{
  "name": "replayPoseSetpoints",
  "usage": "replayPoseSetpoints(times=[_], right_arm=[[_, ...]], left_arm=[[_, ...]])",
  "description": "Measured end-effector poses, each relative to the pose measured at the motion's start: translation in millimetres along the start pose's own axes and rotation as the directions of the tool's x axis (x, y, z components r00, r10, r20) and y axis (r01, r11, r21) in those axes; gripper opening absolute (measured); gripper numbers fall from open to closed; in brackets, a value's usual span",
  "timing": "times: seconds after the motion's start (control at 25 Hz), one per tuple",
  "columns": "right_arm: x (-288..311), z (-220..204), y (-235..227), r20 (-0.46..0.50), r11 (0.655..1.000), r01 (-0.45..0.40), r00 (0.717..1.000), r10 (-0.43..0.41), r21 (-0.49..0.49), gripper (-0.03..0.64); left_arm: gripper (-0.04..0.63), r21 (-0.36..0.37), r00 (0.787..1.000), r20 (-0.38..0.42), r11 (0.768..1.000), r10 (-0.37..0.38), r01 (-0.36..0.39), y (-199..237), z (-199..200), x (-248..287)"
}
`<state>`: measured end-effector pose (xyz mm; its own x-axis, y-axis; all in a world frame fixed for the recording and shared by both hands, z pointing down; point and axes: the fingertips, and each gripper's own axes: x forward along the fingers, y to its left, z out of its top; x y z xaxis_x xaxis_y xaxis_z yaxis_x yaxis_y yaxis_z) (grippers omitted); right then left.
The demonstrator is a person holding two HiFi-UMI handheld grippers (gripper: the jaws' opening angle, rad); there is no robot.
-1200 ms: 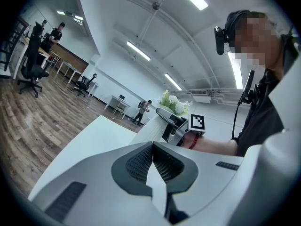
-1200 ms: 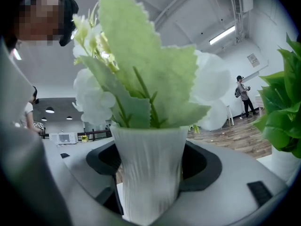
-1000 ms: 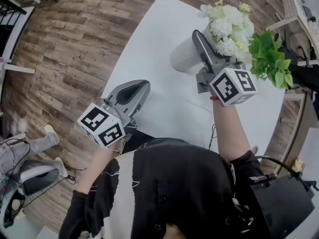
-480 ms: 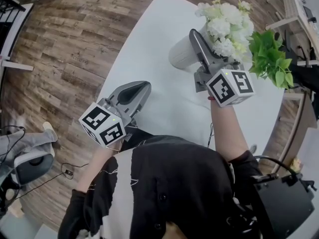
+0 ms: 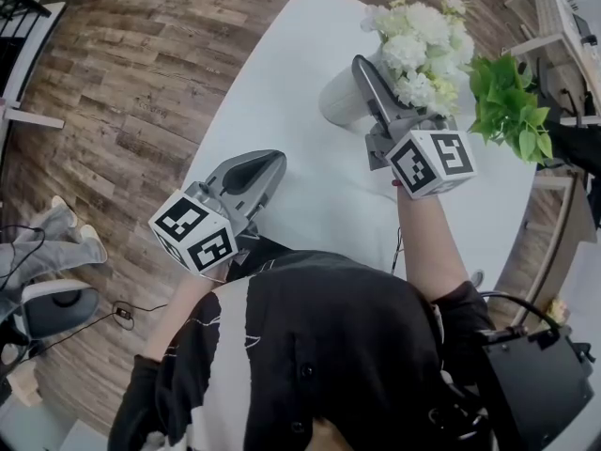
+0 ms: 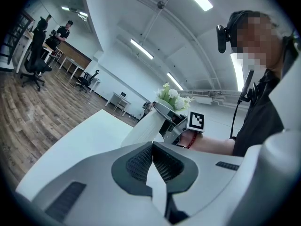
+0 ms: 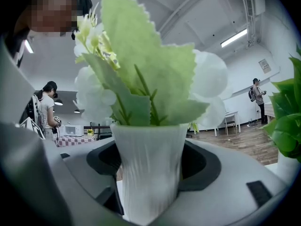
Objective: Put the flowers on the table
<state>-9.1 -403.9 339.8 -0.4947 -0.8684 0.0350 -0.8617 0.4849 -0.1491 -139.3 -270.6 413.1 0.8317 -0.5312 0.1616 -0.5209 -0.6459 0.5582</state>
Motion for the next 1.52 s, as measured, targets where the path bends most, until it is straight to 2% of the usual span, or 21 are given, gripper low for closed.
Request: replayPoseSetpoints(times=[1.08,1.52], right_arm=[[-2,-3,7,0.017,0.999,-0.016,1.000,0.016,-0.035,0.353],[3,-1,16,0.001,0.997,-0.046,0.999,0.046,-0.060,0.351]], left_arm=[[0.012,0.008,0.999,0.031,0.999,0.040,-0.040,-5,1,-20],[0.012,-0.017,0.999,0.037,0.999,0.040,-0.040,-3,2,-19]])
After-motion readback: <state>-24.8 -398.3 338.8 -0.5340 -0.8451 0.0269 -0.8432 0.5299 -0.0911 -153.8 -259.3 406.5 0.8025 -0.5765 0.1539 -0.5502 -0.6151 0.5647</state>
